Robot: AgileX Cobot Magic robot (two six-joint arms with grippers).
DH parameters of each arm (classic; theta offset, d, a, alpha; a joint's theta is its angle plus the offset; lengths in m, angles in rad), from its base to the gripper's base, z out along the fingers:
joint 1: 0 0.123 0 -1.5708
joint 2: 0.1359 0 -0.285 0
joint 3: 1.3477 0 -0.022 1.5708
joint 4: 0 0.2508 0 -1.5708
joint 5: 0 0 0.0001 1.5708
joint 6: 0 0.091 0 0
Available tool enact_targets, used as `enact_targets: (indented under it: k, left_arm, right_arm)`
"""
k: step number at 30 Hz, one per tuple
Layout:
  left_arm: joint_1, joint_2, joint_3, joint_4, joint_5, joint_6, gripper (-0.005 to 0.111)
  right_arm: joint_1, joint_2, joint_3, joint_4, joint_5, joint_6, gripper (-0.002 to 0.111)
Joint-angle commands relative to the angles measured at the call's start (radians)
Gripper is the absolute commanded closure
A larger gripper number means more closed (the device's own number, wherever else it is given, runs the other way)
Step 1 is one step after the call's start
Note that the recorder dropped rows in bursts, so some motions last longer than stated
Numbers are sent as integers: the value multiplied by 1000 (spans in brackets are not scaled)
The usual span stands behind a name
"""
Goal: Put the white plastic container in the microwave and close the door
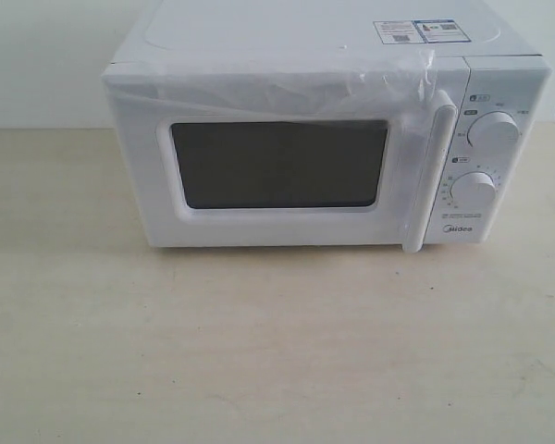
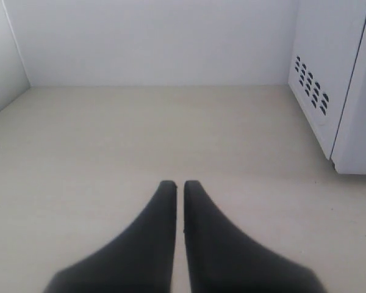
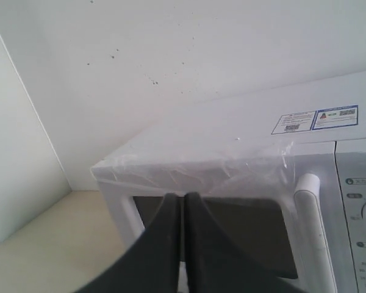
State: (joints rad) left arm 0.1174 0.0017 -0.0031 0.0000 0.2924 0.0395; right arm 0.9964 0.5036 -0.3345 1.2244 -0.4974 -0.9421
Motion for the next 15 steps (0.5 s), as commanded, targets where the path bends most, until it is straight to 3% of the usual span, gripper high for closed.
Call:
enact_targets:
  k: [1,5,8,15]
  left_arm:
    - [1,-2,3,-11,4,-10,102]
    - [1,-2,3,-11,4,-10,102]
    - [1,-2,3,-11,4,-10,102]
    - [1,-2,3,-11,4,-10,102]
  right_arm:
    - [-168,-26,37,1,148,13,108]
    - [-389,-139,110,-3,333,37,108]
    - [-516,-277,170,-3,366,43,108]
    - [-707,-483,235,-3,393,96,108]
